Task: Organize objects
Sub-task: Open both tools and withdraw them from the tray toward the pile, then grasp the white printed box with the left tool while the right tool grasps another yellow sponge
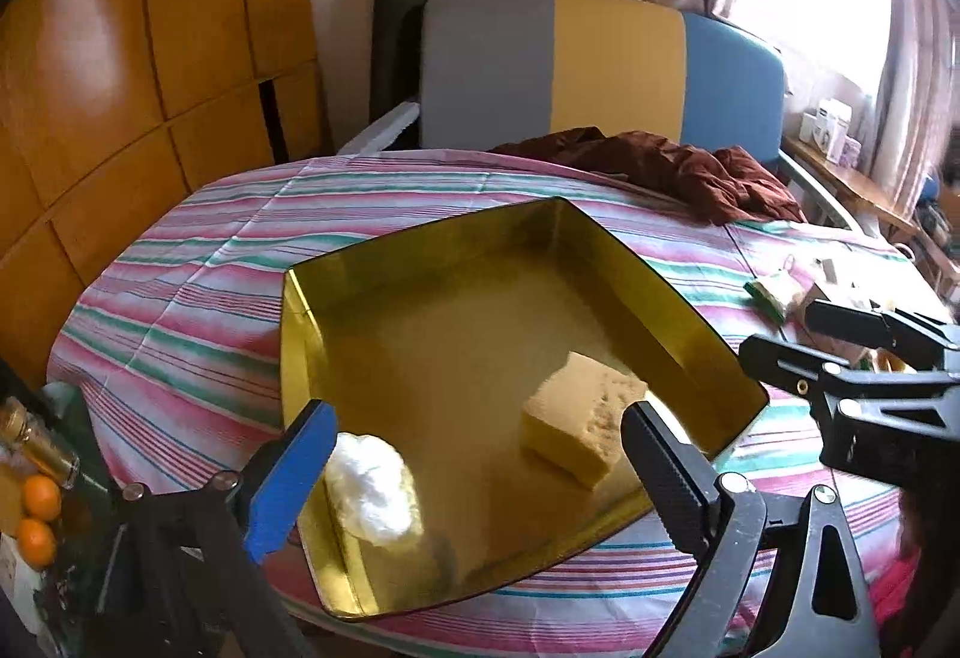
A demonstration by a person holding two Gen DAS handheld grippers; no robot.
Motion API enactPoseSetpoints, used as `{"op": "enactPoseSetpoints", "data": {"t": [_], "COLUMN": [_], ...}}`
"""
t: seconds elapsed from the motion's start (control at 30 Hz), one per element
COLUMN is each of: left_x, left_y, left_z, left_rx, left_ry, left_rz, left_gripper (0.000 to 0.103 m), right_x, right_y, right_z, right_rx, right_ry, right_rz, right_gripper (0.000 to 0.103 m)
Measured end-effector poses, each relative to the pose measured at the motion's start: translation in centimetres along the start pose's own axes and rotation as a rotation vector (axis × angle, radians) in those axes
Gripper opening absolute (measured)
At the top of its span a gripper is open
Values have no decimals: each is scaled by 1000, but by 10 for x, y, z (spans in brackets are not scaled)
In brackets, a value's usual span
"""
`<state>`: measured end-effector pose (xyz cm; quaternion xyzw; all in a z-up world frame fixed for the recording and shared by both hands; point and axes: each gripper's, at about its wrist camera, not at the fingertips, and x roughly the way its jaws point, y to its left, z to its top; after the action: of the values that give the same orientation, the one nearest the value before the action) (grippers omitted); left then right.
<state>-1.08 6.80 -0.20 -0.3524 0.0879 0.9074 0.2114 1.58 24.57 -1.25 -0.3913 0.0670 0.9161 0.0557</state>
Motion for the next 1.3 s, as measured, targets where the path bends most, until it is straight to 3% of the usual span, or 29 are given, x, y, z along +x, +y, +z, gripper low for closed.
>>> {"op": "enactPoseSetpoints", "data": {"t": [0.4, 0.53, 0.73, 0.83, 0.97, 1.07, 1.3], "left_x": [8, 11, 11, 12, 14, 21, 56], "left_y": [-26, -38, -71, -90, -120, -144, -207], "left_z": [3, 9, 19, 27, 37, 44, 55], "left_rx": [55, 71, 130, 164, 206, 232, 265], "left_ry": [35, 42, 34, 36, 39, 56, 144], "left_rz": [-111, -159, -228, -264, -314, -340, -412], "left_gripper": [96, 96, 96, 96, 96, 97, 97], "right_x": [5, -6, -34, -48, -57, -57, -51], "right_y": [-62, -108, -191, -242, -292, -320, -325], "right_z": [-15, -14, -5, -11, -29, -46, -50], "right_rx": [108, 184, 318, 442, 626, 797, 836], "right_ry": [60, 57, -16, -59, -101, -92, -64], "right_rz": [-80, -128, -263, -341, -383, -321, -266], "right_gripper": [77, 77, 77, 77, 77, 77, 77]}}
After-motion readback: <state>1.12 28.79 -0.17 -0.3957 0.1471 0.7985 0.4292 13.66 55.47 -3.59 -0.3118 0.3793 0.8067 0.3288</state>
